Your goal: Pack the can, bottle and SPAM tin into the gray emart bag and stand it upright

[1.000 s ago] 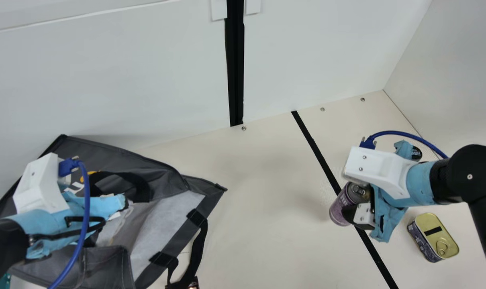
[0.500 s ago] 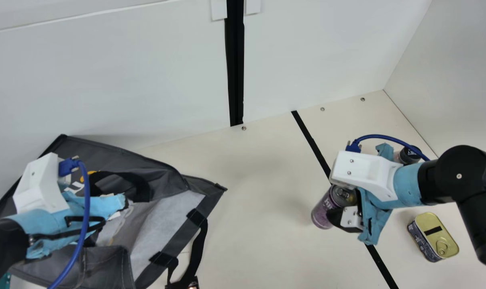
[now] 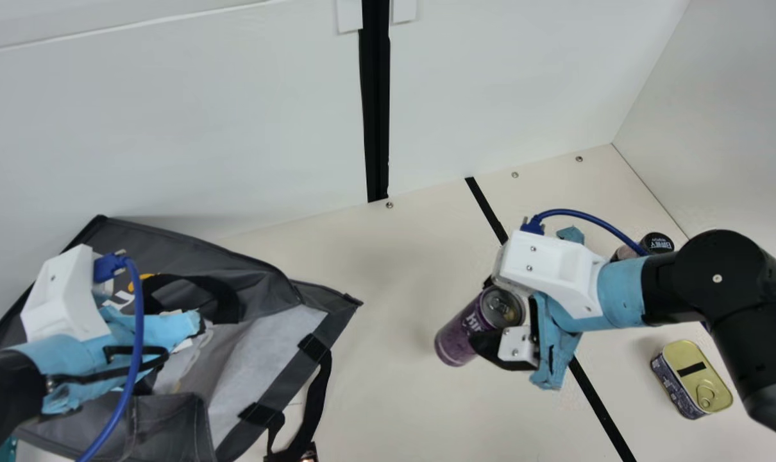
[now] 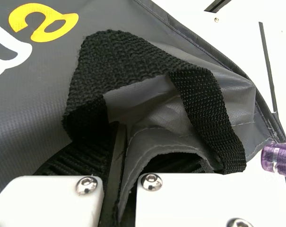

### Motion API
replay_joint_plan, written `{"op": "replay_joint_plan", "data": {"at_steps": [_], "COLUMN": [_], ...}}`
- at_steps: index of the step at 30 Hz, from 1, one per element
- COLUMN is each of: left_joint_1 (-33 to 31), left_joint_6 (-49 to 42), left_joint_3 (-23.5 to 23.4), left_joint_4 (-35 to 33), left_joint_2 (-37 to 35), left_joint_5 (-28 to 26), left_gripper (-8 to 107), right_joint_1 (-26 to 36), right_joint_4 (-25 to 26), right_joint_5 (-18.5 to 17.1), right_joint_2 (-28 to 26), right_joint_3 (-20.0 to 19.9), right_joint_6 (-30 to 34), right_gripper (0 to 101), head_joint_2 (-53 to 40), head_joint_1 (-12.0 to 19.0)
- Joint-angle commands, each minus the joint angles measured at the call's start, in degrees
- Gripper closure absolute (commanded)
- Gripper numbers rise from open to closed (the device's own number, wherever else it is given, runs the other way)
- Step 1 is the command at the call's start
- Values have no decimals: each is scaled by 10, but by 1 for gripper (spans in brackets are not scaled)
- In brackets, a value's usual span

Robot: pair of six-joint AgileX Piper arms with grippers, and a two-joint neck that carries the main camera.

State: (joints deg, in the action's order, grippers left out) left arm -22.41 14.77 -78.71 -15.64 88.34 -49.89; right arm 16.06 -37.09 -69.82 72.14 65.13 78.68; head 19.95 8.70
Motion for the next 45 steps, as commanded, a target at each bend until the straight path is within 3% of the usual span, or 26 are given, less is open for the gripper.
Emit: {"op": "replay_joint_plan", "data": {"at_steps": [1, 12, 24, 32, 45], "left_joint_1": [0, 0, 0, 0, 0], "left_joint_6": [0, 0, 0, 0, 0], "left_joint_3": [0, 0, 0, 0, 0], "left_joint_4": [0, 0, 0, 0, 0], "left_joint_2": [0, 0, 0, 0, 0], "left_joint_5": [0, 0, 0, 0, 0], "left_gripper": [107, 107, 107, 107, 107], "right_joint_1": [-12, -88, -158, -174, -164], "right_joint_4": [-19, -110, -169, -201, -236], "right_joint_5": [-1, -1, -1, -1, -1], "right_joint_2": [-1, -23, -63, -75, -75], "right_joint_3": [-1, 4, 30, 37, 29], "right_joint_6": [-10, -72, -145, -155, -117], "right_gripper": [101, 101, 101, 101, 101], "head_joint_2": [0, 0, 0, 0, 0], "head_joint_1": [13, 13, 13, 13, 13]}}
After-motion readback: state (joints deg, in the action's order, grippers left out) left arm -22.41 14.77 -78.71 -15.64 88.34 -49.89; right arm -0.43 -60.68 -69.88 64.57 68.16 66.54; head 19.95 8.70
